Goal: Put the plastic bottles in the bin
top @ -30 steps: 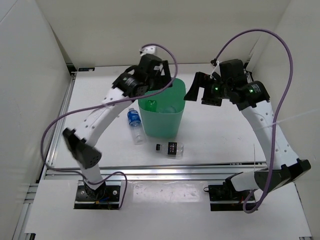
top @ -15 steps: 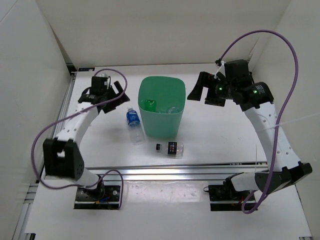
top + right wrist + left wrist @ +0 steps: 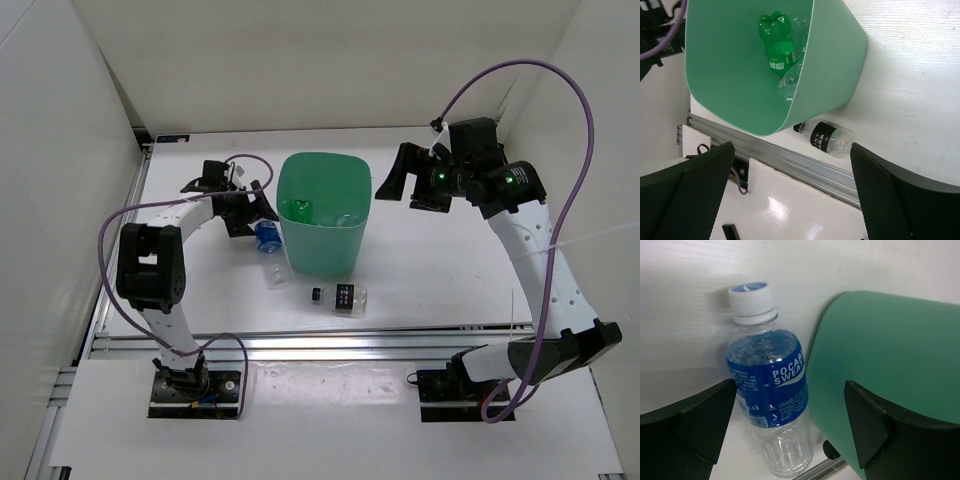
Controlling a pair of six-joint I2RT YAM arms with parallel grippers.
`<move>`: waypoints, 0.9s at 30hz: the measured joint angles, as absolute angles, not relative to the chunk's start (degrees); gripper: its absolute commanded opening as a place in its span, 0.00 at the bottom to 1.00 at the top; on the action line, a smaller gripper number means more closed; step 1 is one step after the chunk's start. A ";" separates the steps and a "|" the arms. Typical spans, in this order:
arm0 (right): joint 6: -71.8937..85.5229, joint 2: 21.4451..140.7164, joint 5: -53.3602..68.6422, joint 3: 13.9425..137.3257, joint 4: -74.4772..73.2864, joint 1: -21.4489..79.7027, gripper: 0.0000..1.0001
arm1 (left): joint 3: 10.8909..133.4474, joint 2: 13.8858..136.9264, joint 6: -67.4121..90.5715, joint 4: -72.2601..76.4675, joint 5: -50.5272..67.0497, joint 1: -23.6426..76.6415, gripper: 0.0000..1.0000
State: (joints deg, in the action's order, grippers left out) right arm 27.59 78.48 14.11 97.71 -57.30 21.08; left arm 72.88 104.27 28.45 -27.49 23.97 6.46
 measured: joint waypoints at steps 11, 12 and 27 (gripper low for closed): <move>27.59 78.48 14.11 97.62 -57.32 20.25 1.00 | 68.20 106.34 28.29 -26.68 27.07 8.86 0.50; 27.59 78.48 14.13 97.58 -57.32 20.25 1.00 | 67.94 105.14 28.60 -27.29 26.13 8.91 0.46; 28.53 78.00 15.22 90.13 -55.37 20.25 1.00 | 111.15 84.86 32.71 -36.56 -1.23 19.90 0.48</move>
State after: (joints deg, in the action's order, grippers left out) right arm 28.53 78.00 15.22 90.13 -55.37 20.25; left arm 111.15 84.86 32.71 -36.56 -1.23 19.90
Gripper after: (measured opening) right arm 0.998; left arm 0.640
